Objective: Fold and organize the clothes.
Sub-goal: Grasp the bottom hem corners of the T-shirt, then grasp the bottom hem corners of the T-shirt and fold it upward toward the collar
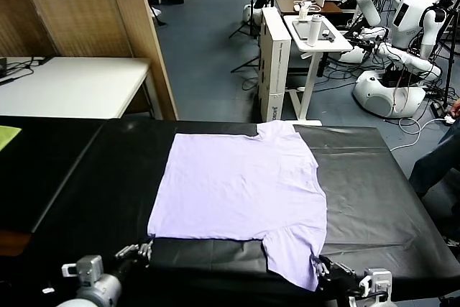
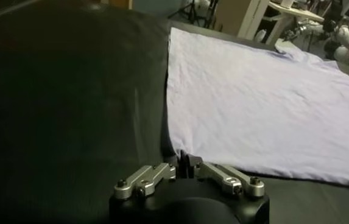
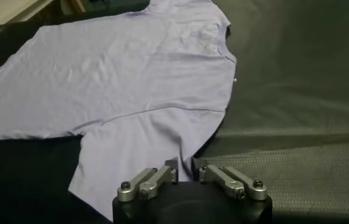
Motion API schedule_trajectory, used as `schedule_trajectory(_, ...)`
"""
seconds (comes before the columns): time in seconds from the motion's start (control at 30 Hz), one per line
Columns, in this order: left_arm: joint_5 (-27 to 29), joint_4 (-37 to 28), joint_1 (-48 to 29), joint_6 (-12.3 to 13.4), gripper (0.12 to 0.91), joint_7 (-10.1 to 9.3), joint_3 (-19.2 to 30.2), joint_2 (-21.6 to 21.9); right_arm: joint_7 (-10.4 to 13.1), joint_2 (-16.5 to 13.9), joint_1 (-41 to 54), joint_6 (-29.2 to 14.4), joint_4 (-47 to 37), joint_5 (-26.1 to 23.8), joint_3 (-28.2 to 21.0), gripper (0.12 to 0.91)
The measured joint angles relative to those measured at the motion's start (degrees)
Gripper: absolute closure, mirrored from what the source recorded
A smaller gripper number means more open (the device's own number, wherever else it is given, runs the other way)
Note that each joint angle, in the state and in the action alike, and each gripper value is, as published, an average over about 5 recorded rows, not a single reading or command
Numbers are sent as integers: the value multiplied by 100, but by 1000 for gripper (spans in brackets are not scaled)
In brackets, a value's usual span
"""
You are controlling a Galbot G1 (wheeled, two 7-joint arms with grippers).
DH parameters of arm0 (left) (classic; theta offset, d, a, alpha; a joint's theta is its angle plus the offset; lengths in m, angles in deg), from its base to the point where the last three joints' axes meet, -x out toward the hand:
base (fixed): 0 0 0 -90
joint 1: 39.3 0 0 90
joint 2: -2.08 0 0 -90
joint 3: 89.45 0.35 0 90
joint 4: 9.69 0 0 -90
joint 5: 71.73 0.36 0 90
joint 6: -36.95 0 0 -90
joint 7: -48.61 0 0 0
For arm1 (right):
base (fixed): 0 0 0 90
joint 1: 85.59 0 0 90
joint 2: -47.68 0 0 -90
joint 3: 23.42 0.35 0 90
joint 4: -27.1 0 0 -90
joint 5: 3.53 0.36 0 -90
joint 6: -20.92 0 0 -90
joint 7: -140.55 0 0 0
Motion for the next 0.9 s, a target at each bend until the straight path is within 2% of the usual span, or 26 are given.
schedule_trajectory(0.17,13,126,124,5,885,-39,-12,-33,54,-52,-136,60,174,1,74,887)
schedule_trajectory(0.43,133,531,563,7,884,-171,-83,-146,133,-96,-408,123,469,-45,222,887)
schedule_trajectory(0.73,264,811,699,98,884,-131,-116,-320,-321,-181,-4,-603,280,170,401,887)
schedule_trajectory(0.9,303,682,346,109,884,-109,-117,-493,-404,-318,500,-816,-77,380,385,887)
